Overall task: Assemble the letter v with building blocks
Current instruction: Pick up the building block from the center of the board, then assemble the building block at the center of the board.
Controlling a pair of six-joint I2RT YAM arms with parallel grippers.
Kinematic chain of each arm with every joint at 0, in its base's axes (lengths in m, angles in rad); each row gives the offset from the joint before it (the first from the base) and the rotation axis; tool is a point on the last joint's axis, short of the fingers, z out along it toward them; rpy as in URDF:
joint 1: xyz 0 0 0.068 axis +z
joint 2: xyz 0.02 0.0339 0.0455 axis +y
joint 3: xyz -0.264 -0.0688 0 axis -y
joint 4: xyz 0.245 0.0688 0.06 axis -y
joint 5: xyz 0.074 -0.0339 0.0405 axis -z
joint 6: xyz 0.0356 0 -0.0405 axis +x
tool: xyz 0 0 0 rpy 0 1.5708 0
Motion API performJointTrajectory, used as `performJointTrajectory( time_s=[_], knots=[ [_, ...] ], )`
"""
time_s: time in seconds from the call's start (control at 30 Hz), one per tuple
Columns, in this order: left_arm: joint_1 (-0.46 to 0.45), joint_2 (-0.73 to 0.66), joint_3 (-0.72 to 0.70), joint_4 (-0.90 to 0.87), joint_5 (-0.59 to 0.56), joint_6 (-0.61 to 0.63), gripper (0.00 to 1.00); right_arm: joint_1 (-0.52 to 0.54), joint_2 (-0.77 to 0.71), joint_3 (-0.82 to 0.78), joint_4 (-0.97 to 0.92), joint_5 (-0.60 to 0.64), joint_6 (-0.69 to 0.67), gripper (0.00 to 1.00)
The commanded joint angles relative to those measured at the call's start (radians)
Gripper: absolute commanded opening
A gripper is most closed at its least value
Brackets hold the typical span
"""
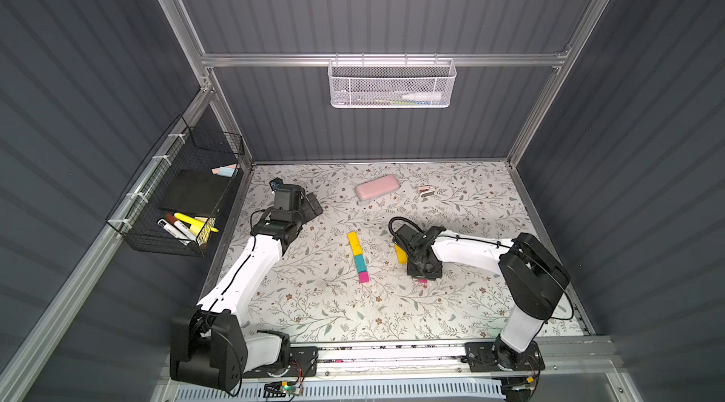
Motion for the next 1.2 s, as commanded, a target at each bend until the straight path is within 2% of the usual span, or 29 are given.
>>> performJointTrajectory(
  time_s=[0.0, 0.3, 0.67, 0.87, 1.17],
  knots=[
    [0.005, -0.016, 0.001, 0.0, 0.008, 0.013, 1.0, 0.023, -0.001, 0.063, -0.078, 0.036, 0.031, 0.12],
    [0.005, -0.023, 0.008, 0.005, 0.024, 0.013, 1.0, 0.044, -0.022, 0.217, -0.12, -0.037, 0.111, 0.11],
    [0.011, -0.006, 0.065, 0.016, 0.109, 0.015, 1.0, 0.095, 0.177, 0.375, -0.052, -0.197, 0.345, 0.07],
    [0.011, -0.046, 0.049, 0.032, 0.148, 0.006, 1.0, 0.127, 0.27, 0.502, -0.127, -0.153, 0.412, 0.07],
    [0.011, -0.081, 0.034, 0.047, 0.172, 0.004, 1.0, 0.127, 0.322, 0.522, -0.15, -0.111, 0.468, 0.07]
  ],
)
